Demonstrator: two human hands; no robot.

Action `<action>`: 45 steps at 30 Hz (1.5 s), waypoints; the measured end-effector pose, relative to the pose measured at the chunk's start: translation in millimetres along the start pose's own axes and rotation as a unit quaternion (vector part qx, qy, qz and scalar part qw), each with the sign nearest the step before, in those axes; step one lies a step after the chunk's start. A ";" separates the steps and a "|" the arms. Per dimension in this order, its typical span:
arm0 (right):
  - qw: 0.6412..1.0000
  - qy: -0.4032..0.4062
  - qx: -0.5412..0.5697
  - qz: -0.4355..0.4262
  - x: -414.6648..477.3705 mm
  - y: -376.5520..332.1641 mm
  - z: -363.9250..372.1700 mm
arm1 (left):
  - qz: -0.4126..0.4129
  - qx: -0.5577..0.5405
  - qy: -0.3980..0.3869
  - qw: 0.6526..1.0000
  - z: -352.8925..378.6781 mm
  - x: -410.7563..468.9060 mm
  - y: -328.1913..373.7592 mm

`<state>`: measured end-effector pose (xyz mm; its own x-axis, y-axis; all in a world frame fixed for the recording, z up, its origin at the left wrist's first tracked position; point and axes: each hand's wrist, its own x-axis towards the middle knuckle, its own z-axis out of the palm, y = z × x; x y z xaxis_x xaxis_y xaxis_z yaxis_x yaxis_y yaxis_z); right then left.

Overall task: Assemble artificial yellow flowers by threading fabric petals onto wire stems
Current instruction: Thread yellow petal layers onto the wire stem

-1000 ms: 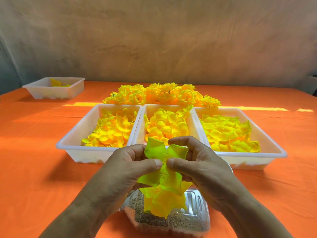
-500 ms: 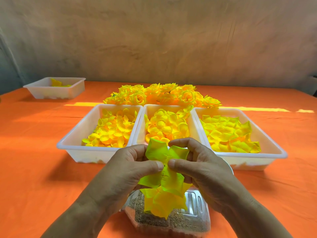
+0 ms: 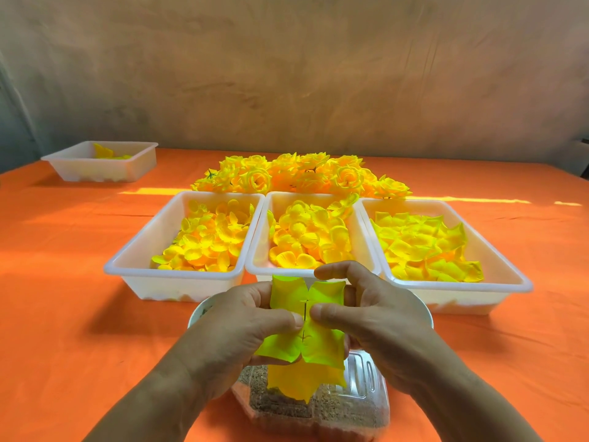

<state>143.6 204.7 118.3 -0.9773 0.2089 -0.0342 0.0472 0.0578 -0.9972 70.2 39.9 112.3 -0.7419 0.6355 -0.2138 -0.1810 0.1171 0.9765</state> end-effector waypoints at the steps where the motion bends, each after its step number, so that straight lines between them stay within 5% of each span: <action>1: 1.000 0.001 -0.020 -0.005 -0.5 0.3 -0.9 | 0.002 0.003 -0.001 1.000 0.2 0.3 -1.1; 15: 0.970 0.021 -0.238 -0.044 7.0 18.3 -4.8 | 0.037 0.114 0.044 0.992 -0.1 6.4 -12.9; 39: 0.936 0.012 -0.337 -0.100 -5.6 15.6 -6.1 | 0.042 0.172 0.069 0.982 -4.3 10.1 -7.1; 45: 0.908 0.005 -0.413 -0.071 -9.2 14.8 -4.6 | 0.077 0.368 0.131 0.917 -4.9 3.2 -9.8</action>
<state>154.2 208.1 104.2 -0.9840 0.1509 0.0951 0.0641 0.7968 -0.6008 66.4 37.1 101.9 -0.8696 0.4932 0.0241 0.3523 0.5855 0.7302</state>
